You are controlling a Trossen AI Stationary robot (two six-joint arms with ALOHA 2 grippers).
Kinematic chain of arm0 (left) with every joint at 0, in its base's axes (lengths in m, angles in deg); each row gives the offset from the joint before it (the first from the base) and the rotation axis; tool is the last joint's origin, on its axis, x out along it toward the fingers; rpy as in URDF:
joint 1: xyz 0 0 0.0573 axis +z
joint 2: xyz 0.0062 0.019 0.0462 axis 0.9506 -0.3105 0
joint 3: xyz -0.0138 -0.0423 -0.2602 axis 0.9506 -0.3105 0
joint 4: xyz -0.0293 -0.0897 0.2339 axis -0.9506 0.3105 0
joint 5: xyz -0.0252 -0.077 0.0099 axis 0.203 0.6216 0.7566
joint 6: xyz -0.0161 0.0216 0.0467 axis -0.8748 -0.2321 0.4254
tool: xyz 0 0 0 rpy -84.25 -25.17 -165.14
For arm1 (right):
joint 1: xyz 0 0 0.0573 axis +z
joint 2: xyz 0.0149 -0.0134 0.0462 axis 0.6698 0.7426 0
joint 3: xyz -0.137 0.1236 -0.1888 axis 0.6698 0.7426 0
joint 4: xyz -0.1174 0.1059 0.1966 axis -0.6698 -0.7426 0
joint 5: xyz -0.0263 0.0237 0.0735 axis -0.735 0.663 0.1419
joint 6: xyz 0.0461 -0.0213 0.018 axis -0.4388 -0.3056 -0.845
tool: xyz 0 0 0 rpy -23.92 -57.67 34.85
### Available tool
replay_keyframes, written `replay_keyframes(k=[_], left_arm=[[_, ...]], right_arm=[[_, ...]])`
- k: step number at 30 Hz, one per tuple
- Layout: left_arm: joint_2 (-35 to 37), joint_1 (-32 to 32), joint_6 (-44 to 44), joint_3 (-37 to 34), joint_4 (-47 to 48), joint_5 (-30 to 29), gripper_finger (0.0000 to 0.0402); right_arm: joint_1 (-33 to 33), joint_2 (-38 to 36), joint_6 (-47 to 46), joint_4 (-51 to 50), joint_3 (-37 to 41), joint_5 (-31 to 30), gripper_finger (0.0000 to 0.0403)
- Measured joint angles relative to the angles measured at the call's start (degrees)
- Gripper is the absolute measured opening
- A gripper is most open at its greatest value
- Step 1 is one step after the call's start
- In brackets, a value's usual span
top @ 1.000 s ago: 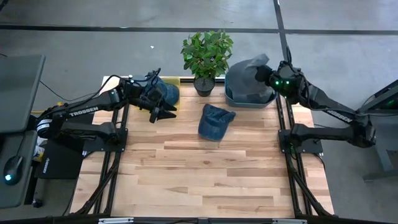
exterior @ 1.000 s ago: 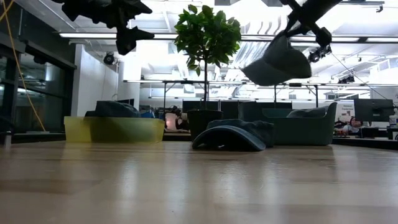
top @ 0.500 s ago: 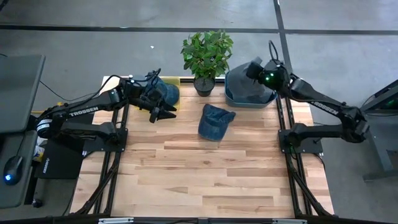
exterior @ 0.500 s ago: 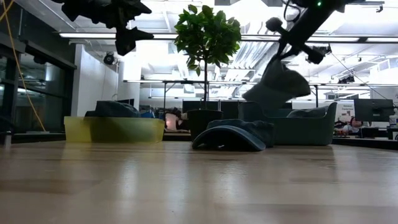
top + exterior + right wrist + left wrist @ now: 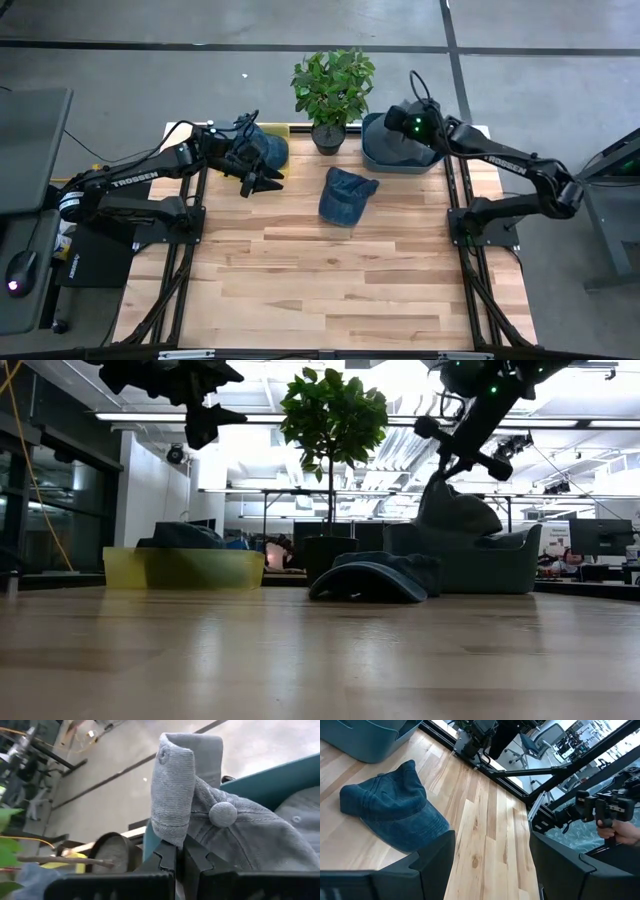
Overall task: Pick & Place hat
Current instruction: Put the gray cap into the green bin
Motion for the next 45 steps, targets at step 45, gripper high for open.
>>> replay_keyframes(k=[45], left_arm=[[0.0, 0.0, -2.1, 0.0, 0.0, -0.3, 0.0254]], right_arm=[[-3.1, 0.9, 11.2, 4.7, 12.2, 3.1, 0.0025]])
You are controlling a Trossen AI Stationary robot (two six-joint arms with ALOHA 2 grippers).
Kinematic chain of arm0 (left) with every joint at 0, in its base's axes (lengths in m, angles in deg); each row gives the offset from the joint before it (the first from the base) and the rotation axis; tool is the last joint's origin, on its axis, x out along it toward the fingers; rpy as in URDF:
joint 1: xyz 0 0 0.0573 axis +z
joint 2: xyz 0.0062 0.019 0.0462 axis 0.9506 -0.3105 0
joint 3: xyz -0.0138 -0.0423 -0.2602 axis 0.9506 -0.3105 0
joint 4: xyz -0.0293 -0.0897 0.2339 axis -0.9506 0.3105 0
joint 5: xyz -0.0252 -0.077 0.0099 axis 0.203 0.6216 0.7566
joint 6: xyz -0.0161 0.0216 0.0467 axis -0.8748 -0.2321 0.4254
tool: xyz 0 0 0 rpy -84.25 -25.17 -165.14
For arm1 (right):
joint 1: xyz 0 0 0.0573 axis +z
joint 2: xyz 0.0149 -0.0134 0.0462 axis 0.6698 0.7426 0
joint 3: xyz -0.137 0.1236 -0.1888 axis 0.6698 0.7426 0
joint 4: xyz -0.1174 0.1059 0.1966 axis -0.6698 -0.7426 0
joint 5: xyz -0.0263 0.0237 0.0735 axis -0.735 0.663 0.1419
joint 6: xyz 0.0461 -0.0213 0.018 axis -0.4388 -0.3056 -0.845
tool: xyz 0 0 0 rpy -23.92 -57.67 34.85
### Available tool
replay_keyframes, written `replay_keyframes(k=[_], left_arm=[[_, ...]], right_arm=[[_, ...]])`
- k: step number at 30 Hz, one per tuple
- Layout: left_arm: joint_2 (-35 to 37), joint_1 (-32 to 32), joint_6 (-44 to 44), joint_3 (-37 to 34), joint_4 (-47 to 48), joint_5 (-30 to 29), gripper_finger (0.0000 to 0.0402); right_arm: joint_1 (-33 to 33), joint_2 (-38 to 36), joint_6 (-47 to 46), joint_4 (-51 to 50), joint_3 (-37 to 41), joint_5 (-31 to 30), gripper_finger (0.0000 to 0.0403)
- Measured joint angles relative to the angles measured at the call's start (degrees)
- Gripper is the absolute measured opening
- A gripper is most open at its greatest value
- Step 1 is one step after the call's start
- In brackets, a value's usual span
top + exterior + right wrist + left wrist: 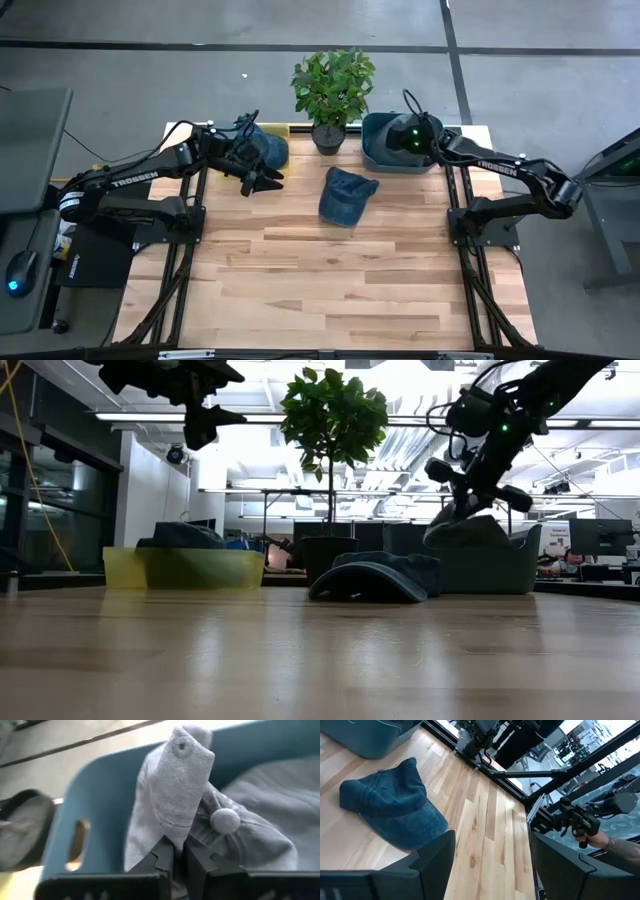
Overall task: Pick & Place hat
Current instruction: Put the gray cap into the green bin
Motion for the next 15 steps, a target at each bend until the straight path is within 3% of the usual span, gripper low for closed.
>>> replay_keyframes(k=[15], left_arm=[[0.0, 0.0, -0.7, 0.0, 0.8, -0.1, 0.0254]], right_arm=[[-1.7, -0.1, 4.6, 5.2, 0.0, 3.0, 0.0166]])
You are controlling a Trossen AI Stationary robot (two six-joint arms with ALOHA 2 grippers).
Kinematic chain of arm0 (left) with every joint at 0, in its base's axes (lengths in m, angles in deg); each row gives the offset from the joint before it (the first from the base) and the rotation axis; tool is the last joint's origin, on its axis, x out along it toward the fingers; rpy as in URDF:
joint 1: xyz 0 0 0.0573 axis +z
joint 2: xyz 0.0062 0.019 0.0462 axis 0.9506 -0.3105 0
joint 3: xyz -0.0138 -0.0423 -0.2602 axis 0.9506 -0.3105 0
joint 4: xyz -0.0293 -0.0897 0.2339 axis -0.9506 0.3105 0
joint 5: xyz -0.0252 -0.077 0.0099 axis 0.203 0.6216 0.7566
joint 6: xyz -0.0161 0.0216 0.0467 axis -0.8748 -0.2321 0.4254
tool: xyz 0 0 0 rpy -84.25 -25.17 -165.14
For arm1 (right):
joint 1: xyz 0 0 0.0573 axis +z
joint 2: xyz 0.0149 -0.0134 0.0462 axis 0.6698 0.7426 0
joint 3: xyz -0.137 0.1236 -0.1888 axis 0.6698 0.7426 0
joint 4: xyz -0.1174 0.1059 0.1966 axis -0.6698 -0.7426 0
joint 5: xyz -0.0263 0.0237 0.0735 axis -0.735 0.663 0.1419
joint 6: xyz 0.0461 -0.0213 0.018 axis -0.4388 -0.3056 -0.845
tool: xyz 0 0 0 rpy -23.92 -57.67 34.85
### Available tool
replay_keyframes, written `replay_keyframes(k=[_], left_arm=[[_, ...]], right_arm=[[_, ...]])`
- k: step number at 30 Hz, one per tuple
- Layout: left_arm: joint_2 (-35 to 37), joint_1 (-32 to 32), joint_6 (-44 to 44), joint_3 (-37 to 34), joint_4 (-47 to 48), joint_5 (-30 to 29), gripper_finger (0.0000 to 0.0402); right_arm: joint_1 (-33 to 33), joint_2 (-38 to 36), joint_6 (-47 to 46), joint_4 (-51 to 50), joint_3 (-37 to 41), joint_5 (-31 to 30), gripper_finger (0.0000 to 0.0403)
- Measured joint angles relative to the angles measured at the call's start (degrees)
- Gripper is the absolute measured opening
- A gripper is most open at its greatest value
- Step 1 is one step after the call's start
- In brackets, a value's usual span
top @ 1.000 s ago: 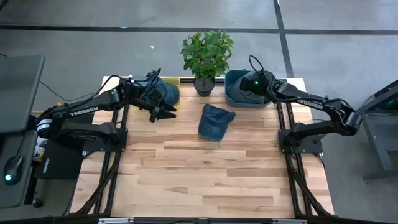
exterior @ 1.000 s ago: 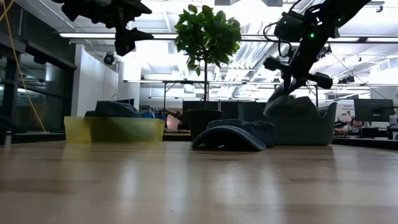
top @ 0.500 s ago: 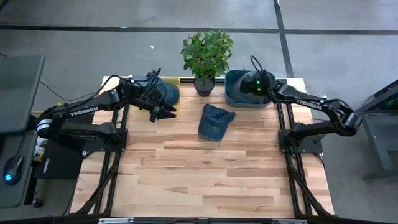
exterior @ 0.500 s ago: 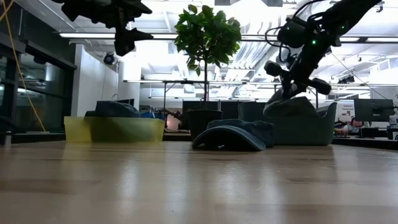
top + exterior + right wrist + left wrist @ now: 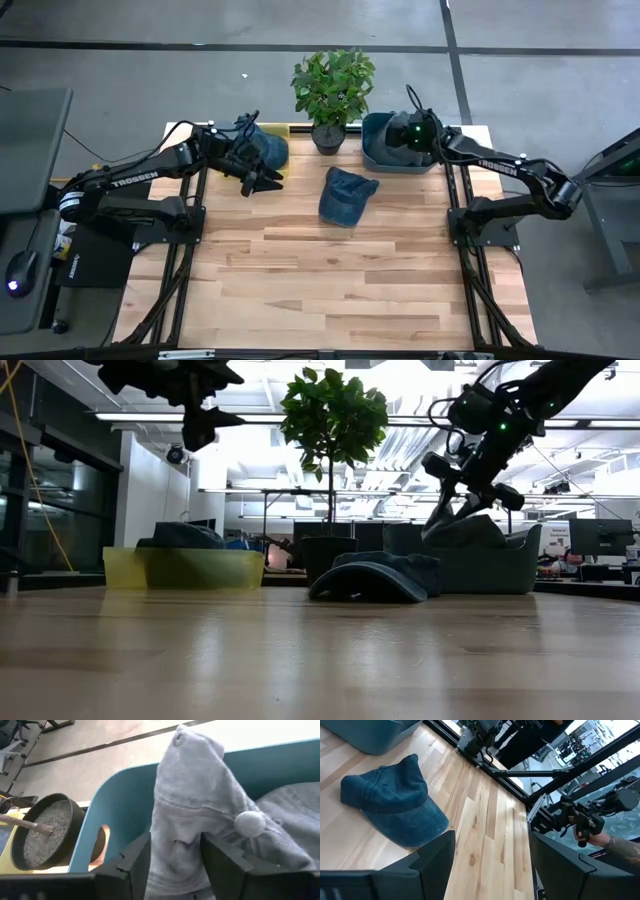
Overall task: Pick & Place hat
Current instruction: Put the gray cap into the green bin, then put the black cap into the yellow bin
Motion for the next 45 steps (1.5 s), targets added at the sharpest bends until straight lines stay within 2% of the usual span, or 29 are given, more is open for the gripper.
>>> replay_keyframes(k=[4, 9, 16, 22, 28, 37, 45], left_arm=[[0.0, 0.0, 0.0, 0.0, 1.4, -0.2, 0.0254], [0.0, 0.0, 0.1, 0.0, 2.5, -0.3, 0.0254], [0.0, 0.0, 0.1, 0.0, 2.3, -0.4, 0.0254], [0.0, 0.0, 0.3, 0.0, 2.3, -1.2, 0.0254], [0.0, 0.0, 0.3, 0.0, 2.3, -1.4, 0.0254], [0.0, 0.0, 0.4, 0.0, 2.3, -1.5, 0.0254], [0.0, 0.0, 0.4, 0.0, 2.3, -1.5, 0.0254]], right_arm=[[-1.2, -1.6, 0.0, 0.0, 0.0, 0.5, 0.0192], [-2.4, -5.4, 2.7, 0.3, 0.0, 2.0, 0.0201], [-3.1, -11.6, 7.1, 0.4, 0.0, 10.7, 0.0202], [-0.9, -16.6, 8.3, 0.6, 0.0, 19.6, 0.0202], [4.7, -18.8, 7.7, 0.3, 0.0, 22.9, 0.0202], [16.3, -18.7, 17.6, -1.1, 0.0, 22.8, 0.0202], [26.2, -15.7, 31.3, -3.9, 0.0, 17.4, 0.0202]])
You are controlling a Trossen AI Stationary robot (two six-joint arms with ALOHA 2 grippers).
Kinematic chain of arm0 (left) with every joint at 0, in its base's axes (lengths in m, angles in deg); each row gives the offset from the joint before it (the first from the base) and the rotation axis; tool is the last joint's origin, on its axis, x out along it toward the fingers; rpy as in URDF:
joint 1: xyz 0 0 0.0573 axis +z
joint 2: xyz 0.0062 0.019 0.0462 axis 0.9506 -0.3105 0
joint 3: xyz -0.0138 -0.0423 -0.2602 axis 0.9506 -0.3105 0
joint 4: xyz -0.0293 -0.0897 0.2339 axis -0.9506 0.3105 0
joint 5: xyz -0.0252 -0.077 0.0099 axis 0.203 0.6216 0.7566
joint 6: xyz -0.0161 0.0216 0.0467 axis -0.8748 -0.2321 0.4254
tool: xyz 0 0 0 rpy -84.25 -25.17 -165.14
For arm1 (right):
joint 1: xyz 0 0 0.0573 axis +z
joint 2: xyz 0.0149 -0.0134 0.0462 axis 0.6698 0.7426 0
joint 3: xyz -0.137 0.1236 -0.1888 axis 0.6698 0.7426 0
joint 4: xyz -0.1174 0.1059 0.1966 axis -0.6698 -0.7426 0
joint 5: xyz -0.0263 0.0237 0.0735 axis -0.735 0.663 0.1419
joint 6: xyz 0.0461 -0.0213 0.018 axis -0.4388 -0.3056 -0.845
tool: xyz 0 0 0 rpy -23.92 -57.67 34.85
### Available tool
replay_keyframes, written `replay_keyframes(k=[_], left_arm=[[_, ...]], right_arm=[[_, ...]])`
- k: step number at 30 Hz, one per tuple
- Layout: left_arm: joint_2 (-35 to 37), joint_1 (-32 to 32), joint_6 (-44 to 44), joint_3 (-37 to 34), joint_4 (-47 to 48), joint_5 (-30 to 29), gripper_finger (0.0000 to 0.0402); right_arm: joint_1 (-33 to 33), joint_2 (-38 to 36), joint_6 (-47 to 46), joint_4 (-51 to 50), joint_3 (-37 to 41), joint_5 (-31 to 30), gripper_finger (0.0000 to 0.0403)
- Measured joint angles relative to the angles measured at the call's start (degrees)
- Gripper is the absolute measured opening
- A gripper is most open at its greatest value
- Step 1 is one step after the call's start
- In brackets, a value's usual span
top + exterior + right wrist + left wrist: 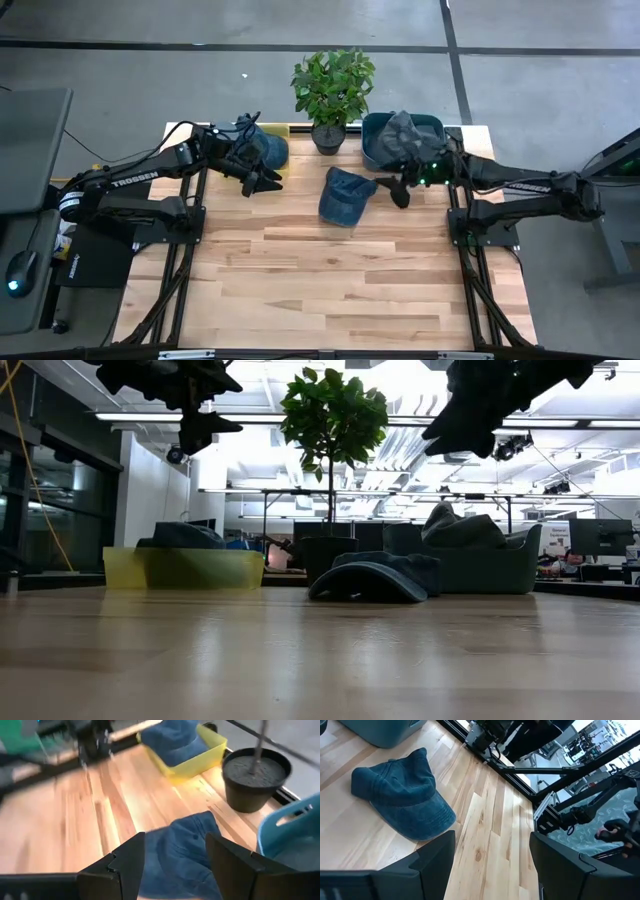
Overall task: Pick & Place hat
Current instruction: Put the black cap into the yellow bin
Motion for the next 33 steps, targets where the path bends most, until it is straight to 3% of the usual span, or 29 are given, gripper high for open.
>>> replay_keyframes(k=[5, 10, 14, 21, 33], left_arm=[[0.0, 0.0, 0.0, 0.0, 0.0, 0.0, 0.0254], [0.0, 0.0, 0.0, 0.0, 0.0, 0.0, 0.0254], [0.0, 0.0, 0.0, 0.0, 0.0, 0.1, 0.0254], [0.0, 0.0, 0.0, 0.0, 0.0, 0.2, 0.0254], [0.0, 0.0, 0.0, 0.0, 0.2, 0.3, 0.0254]], right_arm=[[4.2, 4.7, 3.5, 0.8, 0.0, -6.6, 0.0202], [5.2, 10.9, -19.6, 0.8, 0.0, -12.5, 0.0202], [4.8, 15.8, -36.9, 0.8, 0.0, -10.8, 0.0202], [4.8, 23.6, -53.6, 1.1, 0.0, -5.9, 0.0202], [4.5, 28.3, -68.9, 4.1, 0.0, -9.3, 0.0202]])
